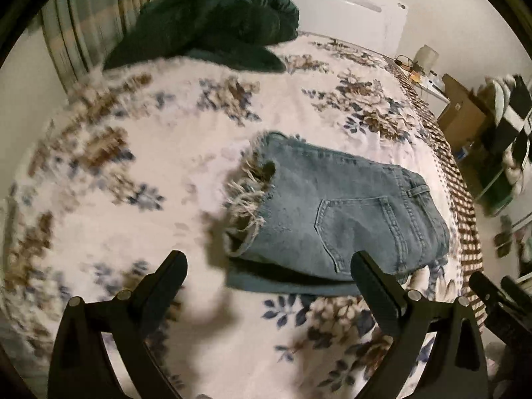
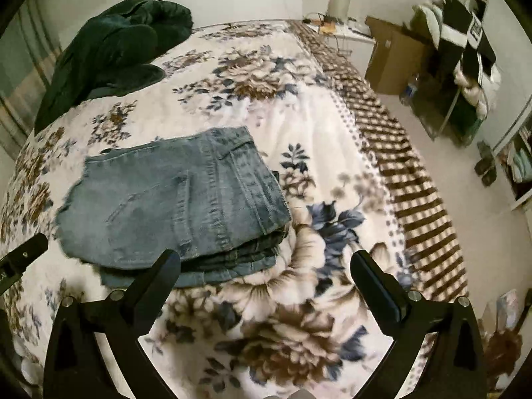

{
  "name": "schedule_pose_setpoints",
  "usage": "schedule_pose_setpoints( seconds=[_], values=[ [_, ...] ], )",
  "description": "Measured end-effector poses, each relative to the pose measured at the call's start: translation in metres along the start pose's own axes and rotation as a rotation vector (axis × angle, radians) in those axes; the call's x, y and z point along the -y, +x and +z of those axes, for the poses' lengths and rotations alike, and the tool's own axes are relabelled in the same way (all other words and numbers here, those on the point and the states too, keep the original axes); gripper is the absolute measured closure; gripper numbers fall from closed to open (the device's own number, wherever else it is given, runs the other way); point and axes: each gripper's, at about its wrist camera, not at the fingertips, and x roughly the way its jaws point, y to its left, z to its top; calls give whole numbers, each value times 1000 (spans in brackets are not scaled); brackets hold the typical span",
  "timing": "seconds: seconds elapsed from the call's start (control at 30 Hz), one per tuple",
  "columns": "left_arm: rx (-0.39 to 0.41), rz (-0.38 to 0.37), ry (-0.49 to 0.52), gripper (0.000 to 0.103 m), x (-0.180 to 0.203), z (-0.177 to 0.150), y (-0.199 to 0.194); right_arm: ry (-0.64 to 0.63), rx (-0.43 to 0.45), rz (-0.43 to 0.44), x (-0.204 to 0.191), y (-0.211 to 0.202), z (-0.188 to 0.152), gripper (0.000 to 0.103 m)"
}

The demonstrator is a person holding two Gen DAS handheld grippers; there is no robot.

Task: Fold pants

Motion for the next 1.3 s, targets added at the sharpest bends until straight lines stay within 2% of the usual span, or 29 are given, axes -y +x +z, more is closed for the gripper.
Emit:
schedule_pose_setpoints(
  seconds=[0.17,0.37,0.63,0.77,0.87,1.03,1.3],
  values=[
    [63,12,21,2,6,-4,-72,-19,39,6,-2,-66,-2,0],
    [160,12,34,2,15,-20,-177,-34,131,19,7,-175,-17,0],
    [274,20,46,2,23,-61,-304,-56,255,72,26,-330,-59,0],
    [318,12,55,2,28,-85,-353,-63,312,89,36,-399,-87,0],
    [341,12,76,2,32,-103,-385,-67,358,83,44,-445,-107,0],
    [355,4,74,2,28,-118,-416,-73,398,65,49,-509,-134,0],
    [361,1,80,1,13,-124,-434,-93,405,47,37,-567,-161,0]
  ],
)
